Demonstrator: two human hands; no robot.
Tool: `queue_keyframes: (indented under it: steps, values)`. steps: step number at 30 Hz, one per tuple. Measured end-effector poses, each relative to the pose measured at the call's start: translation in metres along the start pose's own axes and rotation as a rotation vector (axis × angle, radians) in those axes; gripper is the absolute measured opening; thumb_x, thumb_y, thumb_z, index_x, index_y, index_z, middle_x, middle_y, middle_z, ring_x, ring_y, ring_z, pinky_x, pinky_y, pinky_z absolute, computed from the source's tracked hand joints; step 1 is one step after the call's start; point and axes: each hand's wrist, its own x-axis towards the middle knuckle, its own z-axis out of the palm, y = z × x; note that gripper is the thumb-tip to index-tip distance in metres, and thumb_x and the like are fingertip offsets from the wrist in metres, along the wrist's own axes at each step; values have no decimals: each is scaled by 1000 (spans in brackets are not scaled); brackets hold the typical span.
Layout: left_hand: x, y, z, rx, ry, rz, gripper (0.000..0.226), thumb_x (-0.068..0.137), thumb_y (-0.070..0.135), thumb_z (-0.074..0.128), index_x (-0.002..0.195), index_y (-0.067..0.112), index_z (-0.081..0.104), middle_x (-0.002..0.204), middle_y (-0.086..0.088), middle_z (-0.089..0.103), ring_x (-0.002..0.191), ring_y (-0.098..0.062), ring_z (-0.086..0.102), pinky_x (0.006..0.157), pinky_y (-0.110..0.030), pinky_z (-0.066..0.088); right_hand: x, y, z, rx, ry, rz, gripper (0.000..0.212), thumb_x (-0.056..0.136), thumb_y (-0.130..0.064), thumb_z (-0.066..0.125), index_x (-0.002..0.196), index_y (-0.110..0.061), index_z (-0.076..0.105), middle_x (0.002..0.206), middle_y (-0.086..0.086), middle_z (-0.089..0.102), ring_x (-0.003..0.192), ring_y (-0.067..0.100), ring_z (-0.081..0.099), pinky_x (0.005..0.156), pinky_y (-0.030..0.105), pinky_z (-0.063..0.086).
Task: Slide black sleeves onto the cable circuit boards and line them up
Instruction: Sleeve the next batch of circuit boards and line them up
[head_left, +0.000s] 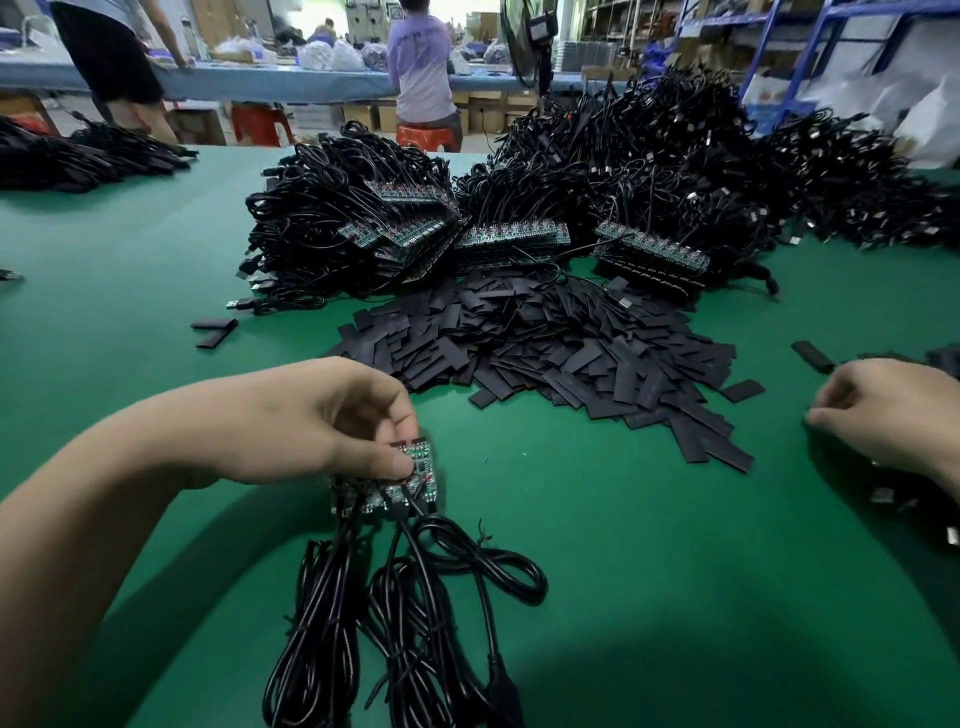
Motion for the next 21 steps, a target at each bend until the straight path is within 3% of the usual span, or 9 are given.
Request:
queue_keyframes:
  steps: [3, 5, 6, 8, 11, 15, 18, 21]
  values:
    - [4, 5, 8, -127, 29, 89, 9, 84, 17, 77, 88, 15, 68, 78, -3, 63, 74, -11, 59, 70, -17, 49, -8, -11, -3, -9, 185, -84, 26, 95, -28, 70, 71, -24, 60, 81, 2, 62, 88, 31, 61, 81, 42, 54]
    - [8, 8, 15, -197, 70, 149, 12, 83, 15, 76, 91, 11, 67, 76, 2, 63, 72, -9, 58, 69, -13, 48, -33, -42, -5, 137, 380, -316, 19, 95, -35, 66, 78, -28, 60, 87, 0, 64, 85, 25, 61, 80, 42, 54]
    - [9, 9, 19, -229, 93, 179, 13, 82, 15, 76, 91, 11, 67, 75, 4, 63, 72, -8, 58, 69, -13, 48, -50, -63, -5, 280, 383, -453, 15, 94, -39, 63, 82, -30, 64, 87, -7, 65, 83, 16, 61, 78, 36, 52]
    - [12, 12, 27, -272, 136, 235, 15, 81, 17, 76, 92, 11, 68, 77, 4, 65, 74, -9, 59, 71, -15, 50, -89, -105, -2, 546, 141, -646, 22, 90, -51, 58, 83, -33, 70, 83, -17, 69, 79, -1, 62, 71, 21, 47]
    - [17, 13, 34, -282, 219, 273, 20, 79, 21, 76, 93, 11, 69, 79, -1, 67, 75, -12, 60, 72, -19, 51, -124, -138, 18, 607, -207, -747, 40, 88, -64, 53, 79, -28, 70, 72, -16, 68, 61, -3, 57, 58, 13, 41]
    - [23, 7, 37, -256, 379, 259, 14, 82, 17, 80, 90, 14, 70, 73, 3, 63, 71, -11, 60, 70, -22, 51, -128, -140, 32, 645, -268, -687, 33, 77, -60, 73, 83, -29, 67, 69, -16, 67, 55, -2, 54, 56, 13, 44]
    - [27, 1, 36, -167, 462, 258, 13, 84, 14, 81, 89, 17, 69, 70, 9, 62, 66, -8, 59, 70, -23, 52, -126, -136, 31, 570, -229, -687, 29, 75, -58, 77, 90, -37, 64, 77, -17, 70, 60, -2, 60, 57, 12, 44]
    - [29, -1, 38, -23, 503, 257, 14, 84, 19, 81, 88, 24, 69, 71, 10, 64, 68, -8, 60, 75, -30, 54, -123, -133, 26, 600, -231, -690, 24, 79, -53, 77, 91, -35, 66, 73, -12, 70, 55, 1, 57, 55, 16, 42]
